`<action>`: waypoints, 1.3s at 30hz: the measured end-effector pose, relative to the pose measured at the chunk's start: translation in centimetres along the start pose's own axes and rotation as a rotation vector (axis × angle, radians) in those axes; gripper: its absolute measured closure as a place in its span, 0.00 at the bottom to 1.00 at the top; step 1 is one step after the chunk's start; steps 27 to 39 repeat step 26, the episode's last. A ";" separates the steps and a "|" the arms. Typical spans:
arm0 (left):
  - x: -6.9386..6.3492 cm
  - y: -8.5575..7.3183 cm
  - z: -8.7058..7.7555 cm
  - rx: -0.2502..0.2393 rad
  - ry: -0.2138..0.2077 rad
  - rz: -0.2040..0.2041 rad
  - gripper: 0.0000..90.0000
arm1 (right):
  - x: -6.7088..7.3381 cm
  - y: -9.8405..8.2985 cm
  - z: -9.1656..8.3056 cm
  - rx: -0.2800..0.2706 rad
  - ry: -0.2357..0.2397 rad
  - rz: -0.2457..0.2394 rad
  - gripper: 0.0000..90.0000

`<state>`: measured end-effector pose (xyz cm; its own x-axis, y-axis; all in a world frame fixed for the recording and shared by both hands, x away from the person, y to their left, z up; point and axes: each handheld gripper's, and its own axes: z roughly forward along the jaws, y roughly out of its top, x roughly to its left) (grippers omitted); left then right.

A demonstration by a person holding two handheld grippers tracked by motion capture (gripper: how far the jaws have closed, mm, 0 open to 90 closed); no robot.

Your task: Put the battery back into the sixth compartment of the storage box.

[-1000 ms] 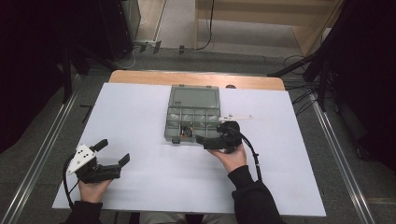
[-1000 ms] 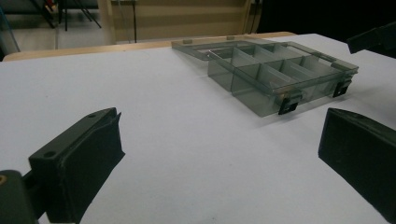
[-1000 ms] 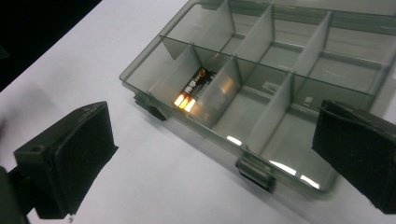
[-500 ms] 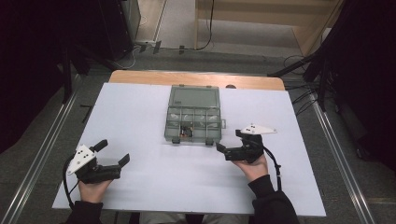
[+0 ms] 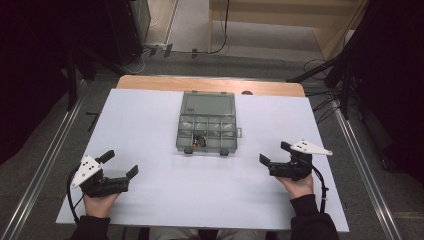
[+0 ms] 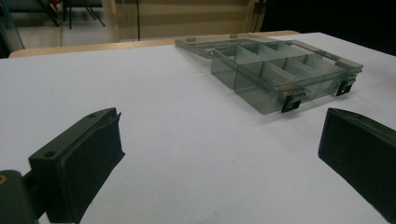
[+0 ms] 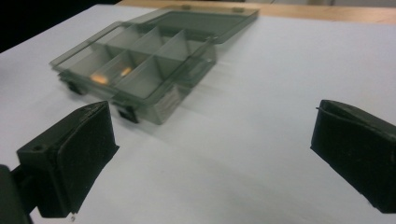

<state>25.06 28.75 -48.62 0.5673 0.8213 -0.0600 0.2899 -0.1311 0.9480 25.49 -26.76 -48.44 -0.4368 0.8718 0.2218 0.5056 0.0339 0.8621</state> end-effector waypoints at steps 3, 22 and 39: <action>0.1 0.0 -0.1 -0.005 0.010 0.000 0.00 | -0.6 -0.8 -1.0 -0.053 -0.032 -0.002 0.01; 0.4 -0.1 -0.1 -0.003 0.002 -0.013 0.00 | -0.7 -3.9 -3.8 -0.203 -0.087 -0.075 0.01; 0.5 -0.1 -0.1 0.013 0.001 -0.014 0.00 | -0.7 -3.9 -3.7 -0.209 -0.085 -0.071 0.01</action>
